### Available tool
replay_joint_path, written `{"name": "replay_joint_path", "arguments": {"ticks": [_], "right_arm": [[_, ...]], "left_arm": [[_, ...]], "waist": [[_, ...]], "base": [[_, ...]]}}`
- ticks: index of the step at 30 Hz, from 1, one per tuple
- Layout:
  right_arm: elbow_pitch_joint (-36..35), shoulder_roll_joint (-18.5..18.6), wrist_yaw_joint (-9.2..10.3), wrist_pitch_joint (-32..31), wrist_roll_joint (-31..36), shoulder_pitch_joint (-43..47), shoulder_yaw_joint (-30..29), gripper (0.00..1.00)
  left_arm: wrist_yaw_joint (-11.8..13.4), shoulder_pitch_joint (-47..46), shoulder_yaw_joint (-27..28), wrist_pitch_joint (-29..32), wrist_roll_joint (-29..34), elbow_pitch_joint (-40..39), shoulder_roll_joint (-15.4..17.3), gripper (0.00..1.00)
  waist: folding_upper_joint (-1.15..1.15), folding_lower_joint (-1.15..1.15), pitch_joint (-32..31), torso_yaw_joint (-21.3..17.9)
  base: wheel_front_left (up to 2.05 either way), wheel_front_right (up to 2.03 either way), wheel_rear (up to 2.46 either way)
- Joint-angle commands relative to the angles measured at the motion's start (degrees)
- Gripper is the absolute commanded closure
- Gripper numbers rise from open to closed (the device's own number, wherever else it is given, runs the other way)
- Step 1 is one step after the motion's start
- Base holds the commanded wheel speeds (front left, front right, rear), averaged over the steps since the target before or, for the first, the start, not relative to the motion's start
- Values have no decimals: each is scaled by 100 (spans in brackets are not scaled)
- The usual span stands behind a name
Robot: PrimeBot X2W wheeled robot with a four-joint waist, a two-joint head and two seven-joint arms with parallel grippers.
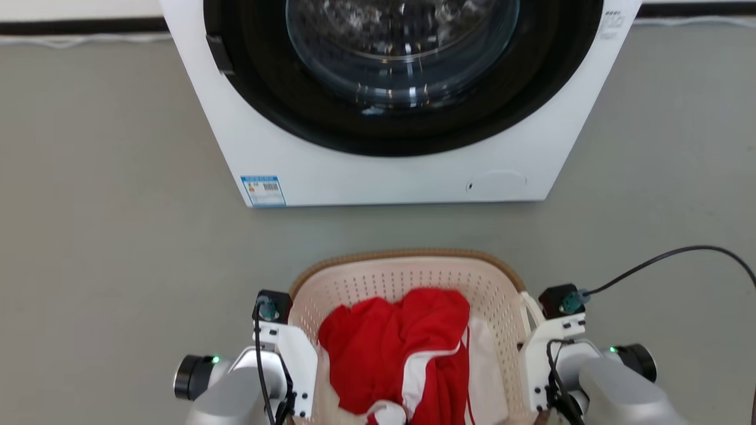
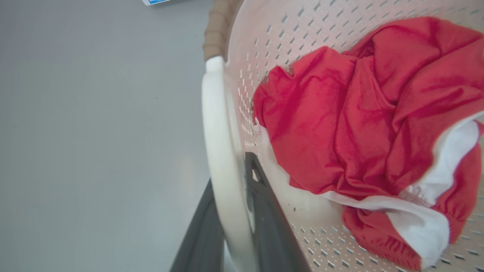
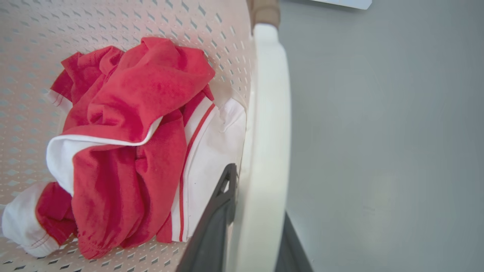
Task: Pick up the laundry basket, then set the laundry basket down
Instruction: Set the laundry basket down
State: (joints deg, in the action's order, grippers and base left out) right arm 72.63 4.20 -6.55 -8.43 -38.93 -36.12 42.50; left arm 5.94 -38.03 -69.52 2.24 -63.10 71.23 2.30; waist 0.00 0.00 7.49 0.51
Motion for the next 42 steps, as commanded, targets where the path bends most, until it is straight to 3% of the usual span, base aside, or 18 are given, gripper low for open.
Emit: {"name": "replay_joint_path", "arguments": {"ticks": [1, 27, 42], "right_arm": [[-194, -133, -94, 258, -10, -217, 118, 100], [104, -40, -94, 1731, 491, -1701, -118, 100], [131, 116, -94, 2010, 724, -2171, -501, 100]], "left_arm": [[77, -355, 51, -124, 46, -12, 57, 100], [466, -1904, 325, -1246, 40, 118, 57, 100], [559, -2695, 363, -1535, 82, 99, 67, 100]], "waist": [[0, 0, 293, 40], [0, 0, 2840, 100], [0, 0, 3916, 81]], "base": [[0, 0, 0], [0, 0, 0], [0, 0, 0]]}}
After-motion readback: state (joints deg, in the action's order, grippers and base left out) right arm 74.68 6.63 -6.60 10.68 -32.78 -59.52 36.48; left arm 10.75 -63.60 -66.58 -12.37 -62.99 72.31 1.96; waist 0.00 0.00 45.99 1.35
